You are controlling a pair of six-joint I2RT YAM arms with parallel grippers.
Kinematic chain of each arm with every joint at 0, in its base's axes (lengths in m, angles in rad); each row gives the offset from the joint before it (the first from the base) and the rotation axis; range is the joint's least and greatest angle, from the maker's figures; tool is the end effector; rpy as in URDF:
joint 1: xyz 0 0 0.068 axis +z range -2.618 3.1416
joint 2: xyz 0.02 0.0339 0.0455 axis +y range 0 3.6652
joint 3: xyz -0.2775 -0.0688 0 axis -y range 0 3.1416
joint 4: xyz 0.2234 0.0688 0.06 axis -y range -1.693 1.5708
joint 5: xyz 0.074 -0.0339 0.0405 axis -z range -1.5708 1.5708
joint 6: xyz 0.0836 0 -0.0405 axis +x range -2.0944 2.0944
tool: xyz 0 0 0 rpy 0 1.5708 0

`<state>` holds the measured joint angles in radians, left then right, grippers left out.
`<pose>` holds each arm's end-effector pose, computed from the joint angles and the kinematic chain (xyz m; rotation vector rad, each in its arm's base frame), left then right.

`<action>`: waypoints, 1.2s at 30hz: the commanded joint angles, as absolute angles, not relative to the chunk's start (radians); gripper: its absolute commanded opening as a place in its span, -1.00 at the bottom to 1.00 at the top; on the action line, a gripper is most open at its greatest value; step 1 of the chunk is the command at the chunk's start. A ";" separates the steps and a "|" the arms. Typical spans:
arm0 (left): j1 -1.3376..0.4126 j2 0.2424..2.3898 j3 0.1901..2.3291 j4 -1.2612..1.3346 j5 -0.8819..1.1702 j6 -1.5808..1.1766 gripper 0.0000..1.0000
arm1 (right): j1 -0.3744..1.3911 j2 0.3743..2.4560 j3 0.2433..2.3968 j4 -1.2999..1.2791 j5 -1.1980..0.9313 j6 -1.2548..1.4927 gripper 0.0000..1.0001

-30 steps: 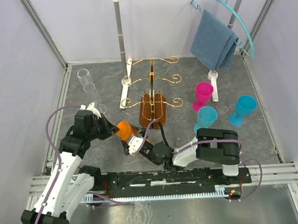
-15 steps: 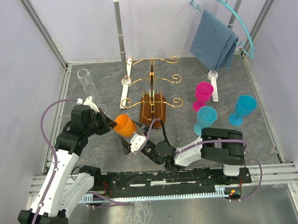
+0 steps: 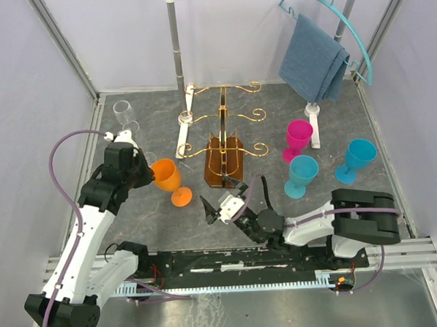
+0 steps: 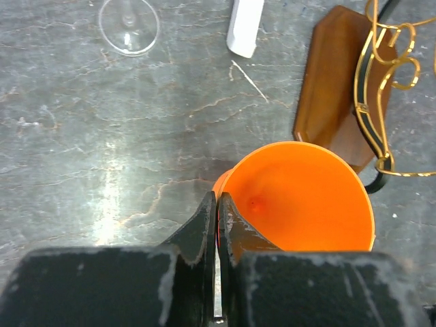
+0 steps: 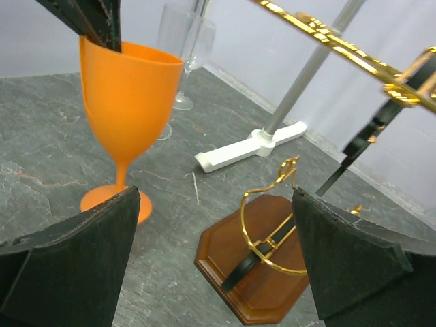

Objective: Take the wine glass off the wine glass rack

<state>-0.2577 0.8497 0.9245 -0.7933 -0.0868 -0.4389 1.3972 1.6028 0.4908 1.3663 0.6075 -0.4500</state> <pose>0.1696 -0.0372 0.2949 -0.2532 2.2860 -0.2624 0.1022 0.3066 0.2530 -0.7045 1.1793 0.3958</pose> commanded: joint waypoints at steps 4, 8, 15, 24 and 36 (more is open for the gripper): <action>-0.258 0.893 0.981 -0.795 -0.205 -0.360 -0.90 | 1.410 1.430 0.397 1.401 0.659 -0.457 1.00; -0.258 0.939 0.981 -0.792 -0.212 -0.354 -0.73 | 1.410 1.392 0.388 1.369 0.668 -0.464 1.00; -0.259 0.943 0.931 -0.709 -0.211 -0.361 -0.70 | 1.410 1.387 0.387 1.373 0.687 -0.479 1.00; -0.285 0.860 0.800 -0.480 -0.148 -0.485 -0.87 | 1.410 1.407 0.385 1.397 0.709 -0.499 1.00; -0.303 0.853 0.712 -0.384 -0.266 -0.456 -0.47 | 1.410 1.420 0.383 1.419 0.726 -0.513 1.00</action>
